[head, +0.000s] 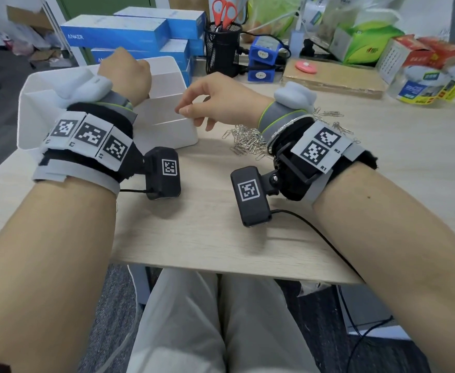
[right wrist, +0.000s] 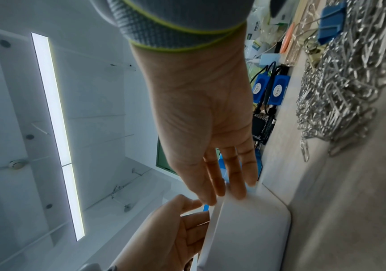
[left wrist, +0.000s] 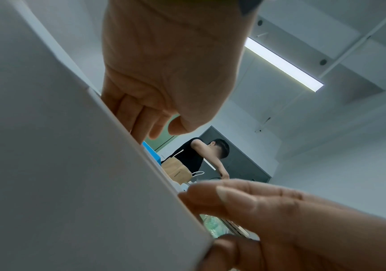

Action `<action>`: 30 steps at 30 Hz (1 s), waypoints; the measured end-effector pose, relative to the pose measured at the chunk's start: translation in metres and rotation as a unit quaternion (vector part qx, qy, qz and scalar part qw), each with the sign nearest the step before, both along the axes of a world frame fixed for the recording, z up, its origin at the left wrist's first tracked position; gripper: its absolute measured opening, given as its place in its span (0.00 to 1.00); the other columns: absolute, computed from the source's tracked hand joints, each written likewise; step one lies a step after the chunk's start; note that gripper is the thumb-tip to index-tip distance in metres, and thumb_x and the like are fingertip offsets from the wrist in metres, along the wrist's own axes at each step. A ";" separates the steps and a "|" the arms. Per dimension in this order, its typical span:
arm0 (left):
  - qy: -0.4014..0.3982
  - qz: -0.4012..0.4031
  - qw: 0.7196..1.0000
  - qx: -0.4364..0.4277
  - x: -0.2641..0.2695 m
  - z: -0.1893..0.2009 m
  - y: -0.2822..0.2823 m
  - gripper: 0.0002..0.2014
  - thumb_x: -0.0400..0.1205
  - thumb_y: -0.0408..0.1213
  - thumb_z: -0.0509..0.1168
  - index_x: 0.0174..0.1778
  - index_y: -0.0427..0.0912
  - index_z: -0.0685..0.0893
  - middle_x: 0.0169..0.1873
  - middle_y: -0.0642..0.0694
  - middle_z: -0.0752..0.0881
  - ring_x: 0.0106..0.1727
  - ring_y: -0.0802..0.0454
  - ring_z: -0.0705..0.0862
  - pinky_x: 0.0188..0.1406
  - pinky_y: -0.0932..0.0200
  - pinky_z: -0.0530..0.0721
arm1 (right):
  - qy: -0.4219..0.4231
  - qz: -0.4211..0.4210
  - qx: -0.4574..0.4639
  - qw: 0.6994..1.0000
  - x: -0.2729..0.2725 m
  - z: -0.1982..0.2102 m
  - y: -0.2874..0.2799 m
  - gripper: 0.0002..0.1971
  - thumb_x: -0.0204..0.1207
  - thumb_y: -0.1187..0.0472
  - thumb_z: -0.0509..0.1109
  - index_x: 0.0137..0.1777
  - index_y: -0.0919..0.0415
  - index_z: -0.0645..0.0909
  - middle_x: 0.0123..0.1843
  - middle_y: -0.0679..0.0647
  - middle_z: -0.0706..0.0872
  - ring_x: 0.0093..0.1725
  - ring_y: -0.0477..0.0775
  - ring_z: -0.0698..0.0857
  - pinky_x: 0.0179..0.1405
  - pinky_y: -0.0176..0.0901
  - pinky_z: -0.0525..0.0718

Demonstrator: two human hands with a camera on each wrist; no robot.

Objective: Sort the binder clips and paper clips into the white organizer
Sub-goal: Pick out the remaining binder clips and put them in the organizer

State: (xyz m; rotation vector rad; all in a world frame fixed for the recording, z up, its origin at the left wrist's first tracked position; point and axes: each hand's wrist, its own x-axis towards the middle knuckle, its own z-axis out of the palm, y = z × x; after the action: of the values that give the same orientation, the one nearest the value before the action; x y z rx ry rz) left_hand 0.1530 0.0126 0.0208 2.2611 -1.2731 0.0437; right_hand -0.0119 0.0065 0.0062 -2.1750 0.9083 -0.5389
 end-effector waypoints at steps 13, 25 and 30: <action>0.134 -0.197 0.971 -0.033 -0.084 0.018 0.007 0.09 0.69 0.41 0.57 0.27 0.43 0.78 0.26 0.42 0.79 0.37 0.46 0.78 0.29 0.67 0.67 | -0.010 -0.310 -0.038 0.950 -0.094 0.016 -0.031 0.06 0.74 0.60 0.68 0.38 0.59 0.84 0.37 0.57 0.83 0.35 0.51 0.80 0.19 0.29 0.71; 0.264 -0.249 0.925 0.114 -0.143 -0.025 -0.012 0.14 0.81 0.35 0.62 0.28 0.42 0.75 0.18 0.49 0.78 0.03 0.62 0.66 0.09 0.81 0.62 | 0.142 -0.265 0.004 0.954 -0.117 -0.010 -0.031 0.19 0.79 0.46 0.66 0.57 0.60 0.87 0.40 0.51 0.82 0.31 0.44 0.74 0.24 0.27 0.69; 0.315 -0.254 0.911 0.084 -0.145 -0.036 -0.011 0.12 0.79 0.36 0.64 0.29 0.42 0.79 0.29 0.44 0.78 0.19 0.52 0.72 0.11 0.77 0.65 | 0.091 -0.290 0.035 0.952 -0.116 -0.017 -0.039 0.17 0.70 0.53 0.77 0.51 0.67 0.89 0.37 0.55 0.85 0.28 0.44 0.74 0.31 0.35 0.73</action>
State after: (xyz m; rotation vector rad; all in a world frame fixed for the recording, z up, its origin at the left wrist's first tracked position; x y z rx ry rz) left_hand 0.0080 0.0020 -0.0148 1.7584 -1.4649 -0.9369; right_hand -0.1283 -0.0323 -0.0111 -1.8971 1.6624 -0.5714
